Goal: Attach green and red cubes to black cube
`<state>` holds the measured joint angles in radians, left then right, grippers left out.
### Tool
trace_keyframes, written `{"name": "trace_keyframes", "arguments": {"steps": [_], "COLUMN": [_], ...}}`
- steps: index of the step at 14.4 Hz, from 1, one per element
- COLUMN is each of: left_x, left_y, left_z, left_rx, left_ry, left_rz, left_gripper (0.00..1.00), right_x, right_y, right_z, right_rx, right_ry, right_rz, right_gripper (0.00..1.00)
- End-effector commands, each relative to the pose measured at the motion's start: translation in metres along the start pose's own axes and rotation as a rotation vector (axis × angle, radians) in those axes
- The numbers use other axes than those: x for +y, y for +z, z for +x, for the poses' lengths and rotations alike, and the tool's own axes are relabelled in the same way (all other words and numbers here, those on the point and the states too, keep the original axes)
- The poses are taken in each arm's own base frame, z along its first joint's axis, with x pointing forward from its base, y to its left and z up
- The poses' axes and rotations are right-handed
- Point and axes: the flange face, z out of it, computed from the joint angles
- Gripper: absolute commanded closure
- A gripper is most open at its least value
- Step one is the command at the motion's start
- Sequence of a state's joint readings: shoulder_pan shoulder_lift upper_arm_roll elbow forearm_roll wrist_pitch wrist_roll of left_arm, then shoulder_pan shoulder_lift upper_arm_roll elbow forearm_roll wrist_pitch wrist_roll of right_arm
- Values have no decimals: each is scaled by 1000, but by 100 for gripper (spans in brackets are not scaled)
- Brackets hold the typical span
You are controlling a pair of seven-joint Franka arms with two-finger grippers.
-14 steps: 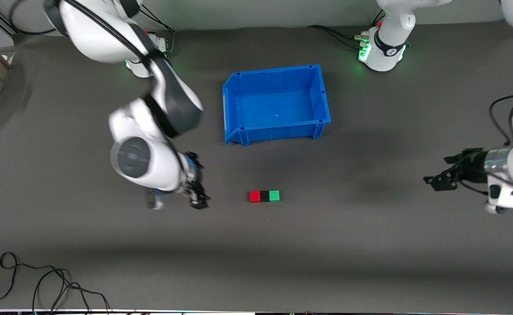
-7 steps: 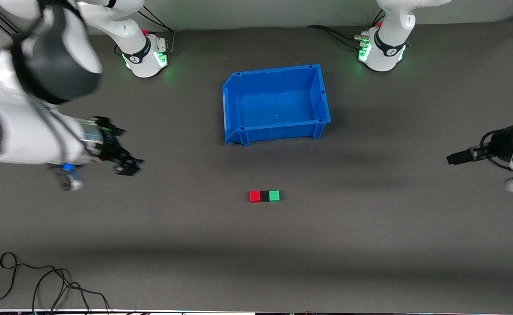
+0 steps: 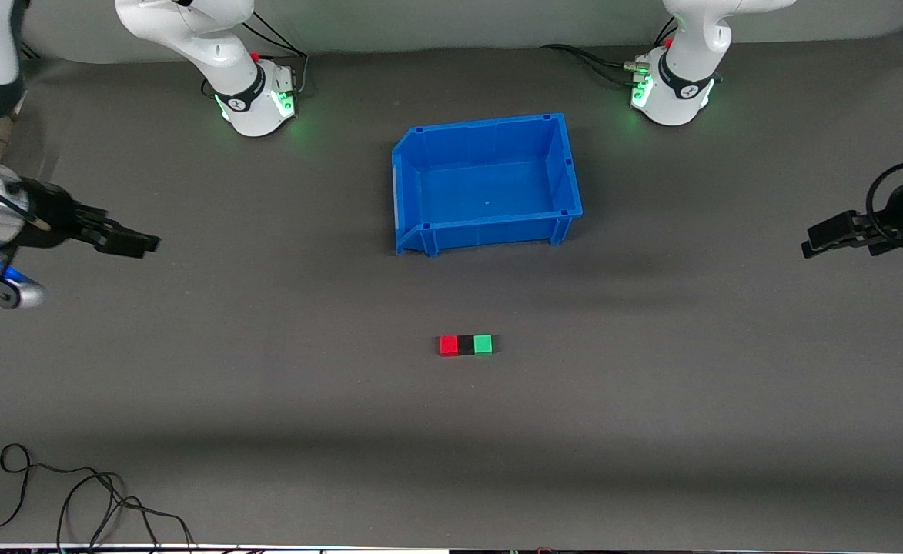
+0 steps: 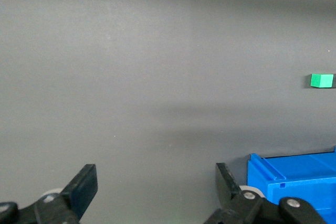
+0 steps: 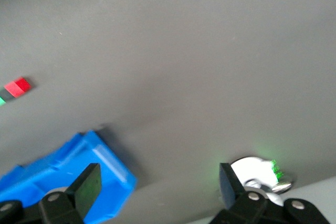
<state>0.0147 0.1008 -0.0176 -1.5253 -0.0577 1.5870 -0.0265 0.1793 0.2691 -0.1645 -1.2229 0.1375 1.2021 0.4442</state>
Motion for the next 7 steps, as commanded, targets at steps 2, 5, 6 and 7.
{"name": "trace_keyframes", "arguments": {"steps": [2,5,6,7], "left_x": [13,18,21,22], "left_y": [-6,-8,-8,-8], "left_z": [-18,-19,-19,-19], "left_rx": [25,61,67,65], "left_ry": [31,9,15,21], "left_rz": [42,42,41,40], "left_gripper": [0,0,0,0], "right_x": [20,28,28,30], "right_y": [6,18,23,25], "right_z": [-5,1,3,3], "right_rx": [113,215,247,269], "right_ry": [-236,-307,-311,-326], "right_rz": [-29,-15,-16,-11], "right_gripper": [1,1,1,1]}}
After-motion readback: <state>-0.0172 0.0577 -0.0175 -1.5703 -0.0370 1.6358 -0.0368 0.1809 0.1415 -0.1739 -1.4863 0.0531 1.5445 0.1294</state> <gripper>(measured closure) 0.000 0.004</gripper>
